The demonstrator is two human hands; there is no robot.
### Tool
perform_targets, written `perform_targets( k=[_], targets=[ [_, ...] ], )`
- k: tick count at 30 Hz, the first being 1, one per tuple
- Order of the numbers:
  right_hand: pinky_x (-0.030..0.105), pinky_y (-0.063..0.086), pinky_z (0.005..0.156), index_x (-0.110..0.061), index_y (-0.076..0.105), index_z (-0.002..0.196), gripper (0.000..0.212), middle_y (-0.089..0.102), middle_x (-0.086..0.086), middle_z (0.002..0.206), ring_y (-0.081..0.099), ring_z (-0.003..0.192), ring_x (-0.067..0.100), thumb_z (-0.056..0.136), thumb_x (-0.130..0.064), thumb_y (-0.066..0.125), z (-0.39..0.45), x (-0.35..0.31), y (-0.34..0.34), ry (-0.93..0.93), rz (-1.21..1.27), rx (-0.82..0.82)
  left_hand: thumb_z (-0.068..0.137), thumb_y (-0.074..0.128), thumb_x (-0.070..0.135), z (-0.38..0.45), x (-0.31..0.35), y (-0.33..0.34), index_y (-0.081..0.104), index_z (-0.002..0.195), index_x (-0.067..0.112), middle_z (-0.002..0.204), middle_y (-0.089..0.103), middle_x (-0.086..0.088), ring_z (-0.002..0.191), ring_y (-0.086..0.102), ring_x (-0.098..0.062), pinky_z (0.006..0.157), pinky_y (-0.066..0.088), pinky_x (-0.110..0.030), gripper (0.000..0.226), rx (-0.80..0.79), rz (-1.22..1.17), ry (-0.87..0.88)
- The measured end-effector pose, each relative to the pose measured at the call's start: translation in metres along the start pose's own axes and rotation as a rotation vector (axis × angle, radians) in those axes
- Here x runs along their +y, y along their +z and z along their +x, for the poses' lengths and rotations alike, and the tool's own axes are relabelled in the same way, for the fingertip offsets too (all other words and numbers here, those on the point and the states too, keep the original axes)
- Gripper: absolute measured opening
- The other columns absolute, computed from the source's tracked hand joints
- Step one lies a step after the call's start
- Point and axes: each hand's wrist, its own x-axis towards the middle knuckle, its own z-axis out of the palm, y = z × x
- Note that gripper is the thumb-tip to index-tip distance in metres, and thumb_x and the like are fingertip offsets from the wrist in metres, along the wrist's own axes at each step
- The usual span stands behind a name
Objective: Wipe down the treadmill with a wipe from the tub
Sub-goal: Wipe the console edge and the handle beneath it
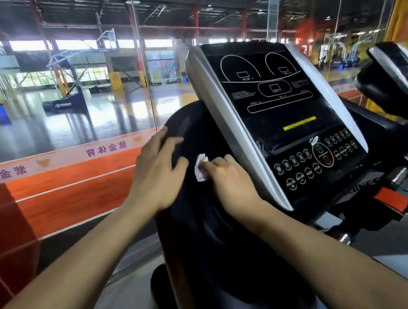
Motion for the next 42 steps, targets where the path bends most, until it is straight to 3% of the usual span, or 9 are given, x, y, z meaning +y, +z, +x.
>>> perform_targets(
  k=[5, 9, 15, 20, 25, 29, 35, 38, 42],
  targets=[
    [0.052, 0.040, 0.109, 0.001, 0.047, 0.143, 0.055, 0.050, 0.024, 0.142, 0.047, 0.130, 0.045, 0.092, -0.014, 0.034, 0.011, -0.016, 0.043, 0.127, 0.483, -0.144, 0.091, 0.047, 0.037, -0.004, -0.002, 0.003, 0.064, 0.131, 0.024, 0.165, 0.028, -0.005, 0.152, 0.024, -0.024, 0.124, 0.019, -0.041, 0.045, -0.002, -0.093, 0.030],
    [0.038, 0.018, 0.126, -0.038, 0.028, 0.157, 0.065, 0.031, -0.011, 0.163, 0.025, 0.150, 0.004, 0.097, -0.060, 0.033, -0.004, -0.022, 0.042, 0.275, 1.118, -0.378, 0.095, 0.043, 0.031, -0.004, -0.002, 0.006, 0.056, 0.141, 0.026, 0.166, 0.025, 0.001, 0.153, 0.020, -0.018, 0.125, 0.020, -0.043, 0.047, 0.027, -0.185, -0.014],
    [0.026, -0.006, 0.123, -0.032, -0.001, 0.161, 0.056, -0.004, -0.013, 0.169, -0.006, 0.152, 0.000, 0.110, -0.045, 0.017, 0.059, -0.024, 0.022, 0.447, 1.067, -0.088, 0.104, 0.043, 0.014, -0.005, -0.004, 0.011, 0.014, 0.162, 0.019, 0.170, 0.006, 0.005, 0.155, 0.003, -0.004, 0.125, 0.003, -0.022, 0.065, 0.045, -0.328, -0.130],
    [0.044, 0.025, 0.123, -0.039, 0.054, 0.136, 0.068, 0.054, -0.010, 0.140, 0.045, 0.136, 0.010, 0.088, -0.079, 0.027, 0.058, -0.038, 0.010, 0.528, 1.212, -0.118, 0.106, 0.039, 0.019, -0.008, -0.003, 0.013, 0.022, 0.161, 0.019, 0.167, 0.020, 0.008, 0.152, 0.015, -0.001, 0.126, 0.009, -0.024, 0.057, 0.100, -0.502, -0.240],
    [0.025, 0.019, 0.123, -0.034, 0.033, 0.154, 0.050, 0.035, -0.020, 0.157, 0.027, 0.146, -0.007, 0.108, -0.051, 0.027, 0.015, -0.049, 0.013, 0.290, 1.319, -0.139, 0.092, 0.032, 0.036, -0.008, -0.004, 0.016, 0.035, 0.157, 0.019, 0.162, 0.034, 0.009, 0.148, 0.026, 0.001, 0.126, 0.019, -0.032, 0.067, 0.164, -0.659, -0.265],
    [0.044, 0.030, 0.119, -0.033, 0.050, 0.143, 0.091, 0.048, 0.001, 0.151, 0.044, 0.140, 0.019, 0.078, -0.094, 0.030, 0.089, -0.048, 0.000, 0.640, 1.268, -0.051, 0.094, 0.032, 0.035, -0.009, -0.005, 0.016, 0.036, 0.156, 0.020, 0.157, 0.034, 0.016, 0.146, 0.027, 0.005, 0.125, 0.019, -0.028, 0.063, 0.164, -0.667, -0.221],
    [0.020, 0.013, 0.117, -0.023, 0.036, 0.153, 0.048, 0.017, 0.006, 0.166, 0.017, 0.146, 0.002, 0.111, -0.038, 0.019, 0.076, -0.065, -0.020, 0.336, 0.931, 0.047, 0.095, 0.031, 0.032, -0.010, -0.004, 0.016, 0.037, 0.154, 0.018, 0.160, 0.037, 0.007, 0.146, 0.029, 0.002, 0.124, 0.019, -0.026, 0.061, 0.181, -0.670, -0.189],
    [0.021, 0.007, 0.123, -0.027, 0.040, 0.153, 0.046, 0.015, -0.004, 0.168, 0.000, 0.153, 0.000, 0.111, -0.032, 0.023, 0.052, -0.065, -0.016, 0.083, 0.800, -0.025, 0.097, 0.031, 0.025, -0.009, -0.005, 0.018, 0.045, 0.149, 0.017, 0.154, 0.046, 0.005, 0.143, 0.038, -0.001, 0.122, 0.026, -0.029, 0.054, 0.213, -0.691, -0.143],
    [0.022, -0.003, 0.120, -0.026, 0.032, 0.157, 0.049, 0.008, 0.000, 0.169, -0.004, 0.155, 0.009, 0.111, -0.039, 0.022, 0.094, -0.045, -0.018, 0.249, 0.765, -0.045, 0.104, 0.030, 0.033, -0.009, -0.004, 0.016, 0.031, 0.159, 0.020, 0.164, 0.029, 0.009, 0.148, 0.023, 0.002, 0.126, 0.014, -0.026, 0.057, 0.140, -0.635, -0.248]
  ],
)
